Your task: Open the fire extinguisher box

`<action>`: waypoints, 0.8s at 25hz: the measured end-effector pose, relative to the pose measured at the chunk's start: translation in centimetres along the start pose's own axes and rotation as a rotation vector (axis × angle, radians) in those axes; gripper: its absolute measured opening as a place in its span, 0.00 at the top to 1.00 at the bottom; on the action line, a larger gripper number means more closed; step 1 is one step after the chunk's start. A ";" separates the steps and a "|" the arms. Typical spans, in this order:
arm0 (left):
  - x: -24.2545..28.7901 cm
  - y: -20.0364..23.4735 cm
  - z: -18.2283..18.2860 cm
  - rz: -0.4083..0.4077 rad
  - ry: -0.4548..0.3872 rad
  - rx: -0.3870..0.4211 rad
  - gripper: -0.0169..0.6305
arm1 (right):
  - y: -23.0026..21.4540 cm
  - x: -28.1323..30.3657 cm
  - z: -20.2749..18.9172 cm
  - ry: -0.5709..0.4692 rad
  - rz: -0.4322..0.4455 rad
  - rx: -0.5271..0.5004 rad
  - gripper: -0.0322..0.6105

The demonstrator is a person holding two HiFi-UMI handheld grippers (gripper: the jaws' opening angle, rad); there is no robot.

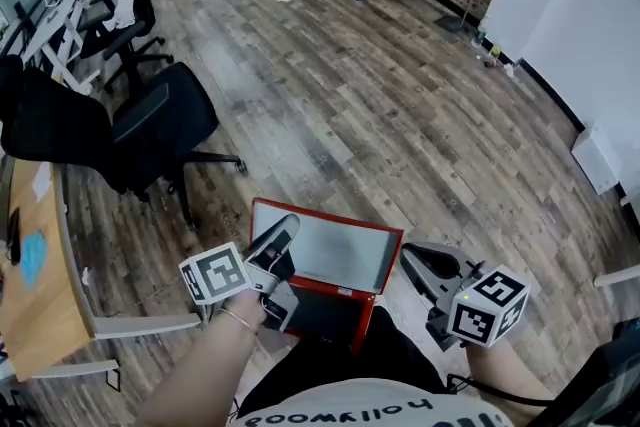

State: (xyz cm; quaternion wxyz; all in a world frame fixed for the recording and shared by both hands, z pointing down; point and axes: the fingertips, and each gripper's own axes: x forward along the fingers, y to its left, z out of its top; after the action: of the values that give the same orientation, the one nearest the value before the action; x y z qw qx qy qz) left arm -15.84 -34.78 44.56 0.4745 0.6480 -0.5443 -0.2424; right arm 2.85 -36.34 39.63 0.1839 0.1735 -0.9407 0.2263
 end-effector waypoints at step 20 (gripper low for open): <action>-16.1 -23.3 0.4 -0.283 -0.046 1.077 0.96 | 19.4 -4.8 8.8 -0.241 0.067 -0.132 0.93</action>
State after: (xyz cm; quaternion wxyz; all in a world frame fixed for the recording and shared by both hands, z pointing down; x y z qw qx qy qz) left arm -9.79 -20.85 20.66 0.0270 0.8601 -0.5093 -0.0055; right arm -3.27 -23.21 23.31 0.0727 0.1554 -0.9740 0.1476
